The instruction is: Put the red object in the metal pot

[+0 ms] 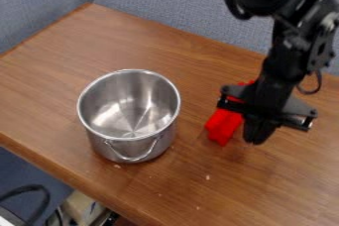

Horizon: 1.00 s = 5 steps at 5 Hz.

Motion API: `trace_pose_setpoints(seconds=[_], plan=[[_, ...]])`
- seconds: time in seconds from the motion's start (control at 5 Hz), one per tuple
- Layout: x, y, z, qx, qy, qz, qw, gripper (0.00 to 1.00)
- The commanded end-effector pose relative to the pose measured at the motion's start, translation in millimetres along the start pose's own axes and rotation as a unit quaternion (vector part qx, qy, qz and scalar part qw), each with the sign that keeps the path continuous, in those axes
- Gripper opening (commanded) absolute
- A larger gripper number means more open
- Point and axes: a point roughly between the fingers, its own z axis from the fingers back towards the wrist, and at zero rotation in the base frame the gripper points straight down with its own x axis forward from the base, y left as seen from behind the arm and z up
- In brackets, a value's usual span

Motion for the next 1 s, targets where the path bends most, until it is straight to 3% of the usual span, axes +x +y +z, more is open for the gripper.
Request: trace_pose_setpoints(seconds=[0.0,0.2,0.4,0.6,0.8], plan=[[10.2,6,39.3,-0.011,-0.027,0.002,0.9996,0.0],[22.6,22,59.7,-0.016,-0.014,0.012,0.9997,0.0],[42.3,50,71.4,-0.013,-0.005,0.056,0.9983,0.0],[71.6,64,76.6,-0.023,0.014,0.092,0.9954,0.0],[56.6,54,67.3,-0.022,0.001,0.044,0.9988,1.0]])
